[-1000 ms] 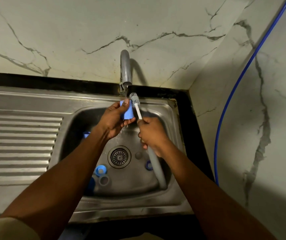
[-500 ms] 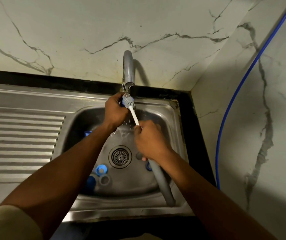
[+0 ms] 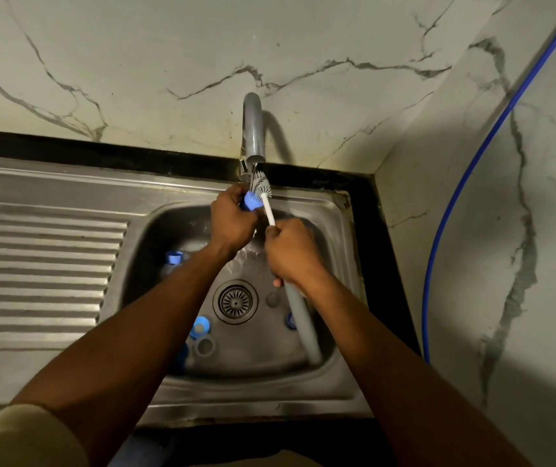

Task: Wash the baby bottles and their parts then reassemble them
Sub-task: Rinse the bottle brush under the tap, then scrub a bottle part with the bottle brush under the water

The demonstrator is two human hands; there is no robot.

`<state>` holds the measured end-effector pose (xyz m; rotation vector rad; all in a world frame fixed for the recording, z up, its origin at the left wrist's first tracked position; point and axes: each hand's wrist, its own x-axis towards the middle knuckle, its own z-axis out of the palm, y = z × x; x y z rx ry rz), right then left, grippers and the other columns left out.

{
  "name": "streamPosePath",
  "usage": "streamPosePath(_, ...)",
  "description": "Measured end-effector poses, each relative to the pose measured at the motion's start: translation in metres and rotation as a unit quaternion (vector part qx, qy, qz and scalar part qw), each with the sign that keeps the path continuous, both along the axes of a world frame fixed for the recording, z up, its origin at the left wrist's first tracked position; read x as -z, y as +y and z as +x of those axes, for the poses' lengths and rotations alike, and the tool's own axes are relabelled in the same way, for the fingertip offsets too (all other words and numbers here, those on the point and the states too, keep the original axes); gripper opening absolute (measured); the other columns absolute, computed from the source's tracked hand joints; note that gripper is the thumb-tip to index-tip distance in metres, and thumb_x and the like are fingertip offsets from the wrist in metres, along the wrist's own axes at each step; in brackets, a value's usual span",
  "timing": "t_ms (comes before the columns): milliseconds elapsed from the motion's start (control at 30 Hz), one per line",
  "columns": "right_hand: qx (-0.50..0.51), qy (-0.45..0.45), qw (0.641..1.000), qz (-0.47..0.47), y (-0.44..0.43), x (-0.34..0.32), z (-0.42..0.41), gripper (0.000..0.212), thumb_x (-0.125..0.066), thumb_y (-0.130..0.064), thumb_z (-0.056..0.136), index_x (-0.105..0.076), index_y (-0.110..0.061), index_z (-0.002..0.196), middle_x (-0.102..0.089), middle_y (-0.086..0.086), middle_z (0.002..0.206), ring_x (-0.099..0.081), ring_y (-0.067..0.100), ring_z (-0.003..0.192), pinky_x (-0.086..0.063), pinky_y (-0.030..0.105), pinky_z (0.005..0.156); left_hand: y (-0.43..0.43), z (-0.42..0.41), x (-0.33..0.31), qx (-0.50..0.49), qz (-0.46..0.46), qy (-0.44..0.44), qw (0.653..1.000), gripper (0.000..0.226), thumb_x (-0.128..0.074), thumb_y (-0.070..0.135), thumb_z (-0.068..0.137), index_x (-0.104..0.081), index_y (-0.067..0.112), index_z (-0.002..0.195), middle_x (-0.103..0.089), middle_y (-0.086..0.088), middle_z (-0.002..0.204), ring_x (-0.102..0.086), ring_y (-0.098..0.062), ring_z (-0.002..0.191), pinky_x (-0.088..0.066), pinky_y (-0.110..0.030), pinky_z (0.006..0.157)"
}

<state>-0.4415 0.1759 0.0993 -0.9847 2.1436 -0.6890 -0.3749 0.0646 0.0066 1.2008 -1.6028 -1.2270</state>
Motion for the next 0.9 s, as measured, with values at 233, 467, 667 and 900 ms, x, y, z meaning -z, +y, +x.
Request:
streamPosePath(233,-0.009,0.054,0.999,-0.005,0.001,0.005,-0.005,0.031,-0.041,-0.023,0.106,-0.064,-0.003,0.108,-0.067,0.012,0.082,-0.059,0.013,0.039,-0.046,0.022,0.035,0.003,0.004,0.001,-0.022,-0.014,0.023,0.999,0.033,-0.079,0.009,0.082,-0.063,0.015,0.110,-0.069,0.002,0.100,-0.066,-0.005,0.089,-0.055,-0.025,0.081)
streamPosePath(467,0.035,-0.025,0.999,0.001,0.013,0.034,-0.014,0.030,-0.042,-0.017,0.105,-0.058,-0.008,0.082,-0.057,0.008,0.065,-0.052,0.012,0.033,-0.045,0.025,0.036,0.019,0.009,0.058,-0.108,0.120,-0.023,0.987,0.033,-0.075,0.026,0.089,-0.060,0.010,0.113,-0.070,-0.010,0.105,-0.069,-0.015,0.090,-0.059,-0.032,0.083)
streamPosePath(667,0.054,-0.051,0.995,0.060,0.015,0.063,-0.014,0.029,-0.042,-0.022,0.101,-0.062,-0.012,0.082,-0.058,0.004,0.057,-0.053,0.017,0.031,-0.056,0.039,0.043,0.015,0.028,0.107,-0.160,0.280,0.008,0.947,0.034,-0.079,0.029,0.086,-0.067,0.009,0.109,-0.072,-0.016,0.104,-0.070,-0.029,0.089,-0.061,-0.044,0.080)
streamPosePath(900,0.069,-0.076,0.992,0.070,0.001,0.087,-0.017,0.030,-0.042,-0.024,0.101,-0.056,-0.017,0.076,-0.056,0.004,0.060,-0.051,0.017,0.034,-0.054,0.037,0.043,-0.027,0.055,0.114,-0.108,0.174,-0.216,0.955,0.035,-0.075,0.015,0.086,-0.064,0.010,0.118,-0.068,-0.009,0.111,-0.064,-0.025,0.105,-0.051,-0.035,0.091)
